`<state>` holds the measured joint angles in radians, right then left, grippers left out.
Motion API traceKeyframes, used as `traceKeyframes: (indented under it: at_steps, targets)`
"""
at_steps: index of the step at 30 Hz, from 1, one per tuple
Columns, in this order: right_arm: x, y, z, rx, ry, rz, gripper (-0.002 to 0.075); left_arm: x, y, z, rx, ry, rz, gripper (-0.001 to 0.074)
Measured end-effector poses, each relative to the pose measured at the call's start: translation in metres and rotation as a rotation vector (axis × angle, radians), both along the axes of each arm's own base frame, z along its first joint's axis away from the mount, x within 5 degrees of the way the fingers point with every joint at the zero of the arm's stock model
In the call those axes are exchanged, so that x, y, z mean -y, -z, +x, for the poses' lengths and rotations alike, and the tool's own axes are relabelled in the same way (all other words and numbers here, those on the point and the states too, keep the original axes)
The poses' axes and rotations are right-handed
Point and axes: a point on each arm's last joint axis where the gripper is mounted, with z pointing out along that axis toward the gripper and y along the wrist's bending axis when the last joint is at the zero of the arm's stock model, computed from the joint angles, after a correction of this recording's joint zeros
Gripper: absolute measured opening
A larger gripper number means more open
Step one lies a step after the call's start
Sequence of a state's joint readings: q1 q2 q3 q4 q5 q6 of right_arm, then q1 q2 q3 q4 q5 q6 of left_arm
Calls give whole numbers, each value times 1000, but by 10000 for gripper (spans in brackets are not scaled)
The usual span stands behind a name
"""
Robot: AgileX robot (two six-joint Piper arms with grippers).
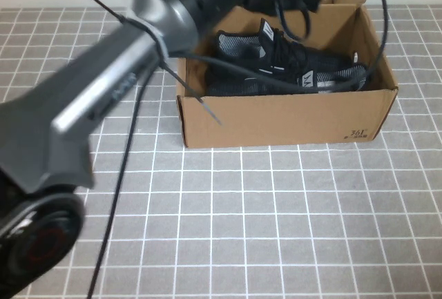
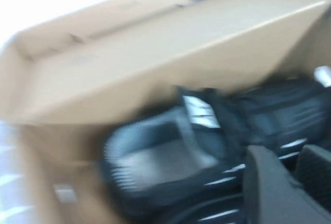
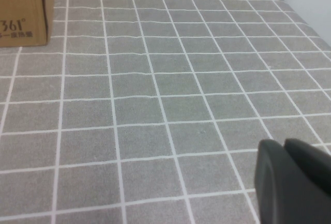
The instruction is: Put shoes into padded shoe box
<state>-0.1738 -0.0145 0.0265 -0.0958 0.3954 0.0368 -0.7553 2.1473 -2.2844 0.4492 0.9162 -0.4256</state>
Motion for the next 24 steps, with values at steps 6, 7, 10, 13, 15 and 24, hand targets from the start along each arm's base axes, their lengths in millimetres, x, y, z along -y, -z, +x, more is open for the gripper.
traceKeyframes:
  at_steps: [6, 7, 10, 13, 15, 24]
  targets:
    - [0, 0, 0, 0, 0, 0, -6, -37, -43, -17, 41, -85, 108, 13]
    - [0, 0, 0, 0, 0, 0, -6, -44, -51, -19, 43, -97, 106, 11]
    - [0, 0, 0, 0, 0, 0, -6, -65, -71, -28, 38, -106, 114, 6]
    - [0, 0, 0, 0, 2, 0, -6, -88, -89, -37, 33, -97, 111, 4]
    - [0, 0, 0, 0, 2, 0, -6, -97, -100, -51, 39, -75, 98, 4]
    - [0, 0, 0, 0, 2, 0, -6, -157, -122, -128, 123, -26, 54, 4]
